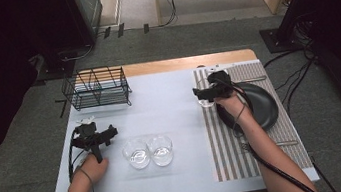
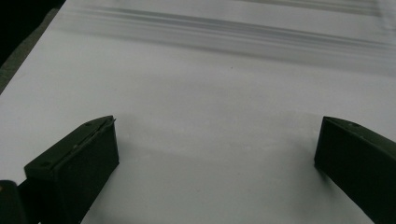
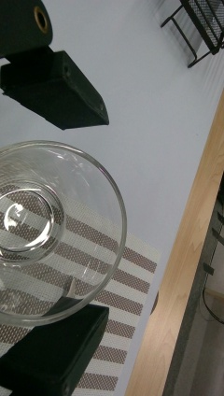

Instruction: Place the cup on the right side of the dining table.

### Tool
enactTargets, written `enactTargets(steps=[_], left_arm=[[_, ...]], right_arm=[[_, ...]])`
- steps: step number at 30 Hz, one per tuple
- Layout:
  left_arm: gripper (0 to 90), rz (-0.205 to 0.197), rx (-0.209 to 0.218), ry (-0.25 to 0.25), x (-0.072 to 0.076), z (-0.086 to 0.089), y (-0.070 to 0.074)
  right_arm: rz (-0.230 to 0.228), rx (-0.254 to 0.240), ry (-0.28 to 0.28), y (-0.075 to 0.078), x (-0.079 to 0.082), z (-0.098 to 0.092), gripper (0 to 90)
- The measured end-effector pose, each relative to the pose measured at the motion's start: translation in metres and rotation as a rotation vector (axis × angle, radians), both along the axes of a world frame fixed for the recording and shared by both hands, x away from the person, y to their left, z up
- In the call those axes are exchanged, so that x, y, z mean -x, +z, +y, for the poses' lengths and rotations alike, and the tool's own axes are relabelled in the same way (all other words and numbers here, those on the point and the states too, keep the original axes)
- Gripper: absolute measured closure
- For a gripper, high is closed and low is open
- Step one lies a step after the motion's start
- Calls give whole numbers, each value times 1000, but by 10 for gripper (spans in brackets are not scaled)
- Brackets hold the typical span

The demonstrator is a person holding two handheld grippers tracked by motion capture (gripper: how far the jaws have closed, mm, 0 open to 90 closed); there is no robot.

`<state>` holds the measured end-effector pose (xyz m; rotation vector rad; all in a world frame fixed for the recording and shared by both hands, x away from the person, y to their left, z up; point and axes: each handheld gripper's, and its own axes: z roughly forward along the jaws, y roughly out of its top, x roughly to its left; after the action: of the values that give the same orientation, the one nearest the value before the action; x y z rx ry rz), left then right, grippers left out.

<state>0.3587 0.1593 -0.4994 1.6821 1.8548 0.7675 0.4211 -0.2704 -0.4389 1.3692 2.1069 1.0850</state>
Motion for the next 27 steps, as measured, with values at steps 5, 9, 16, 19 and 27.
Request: enactTargets(steps=[5, 9, 16, 19, 27], left_arm=[[0, 0, -1, 0, 0, 0, 0], [0, 1, -1, 0, 0, 0, 0], [0, 1, -2, 0, 0, 0, 0], [0, 1, -2, 0, 0, 0, 0], [0, 2, -1, -1, 0, 0, 0]], right_arm=[[-6, 13, -4, 1, 2, 1, 82], [-16, 19, -7, 4, 3, 0, 82], [-16, 14, -12, 7, 5, -3, 82], [-21, 15, -10, 9, 6, -5, 83], [-21, 24, -1, 14, 9, -5, 83]])
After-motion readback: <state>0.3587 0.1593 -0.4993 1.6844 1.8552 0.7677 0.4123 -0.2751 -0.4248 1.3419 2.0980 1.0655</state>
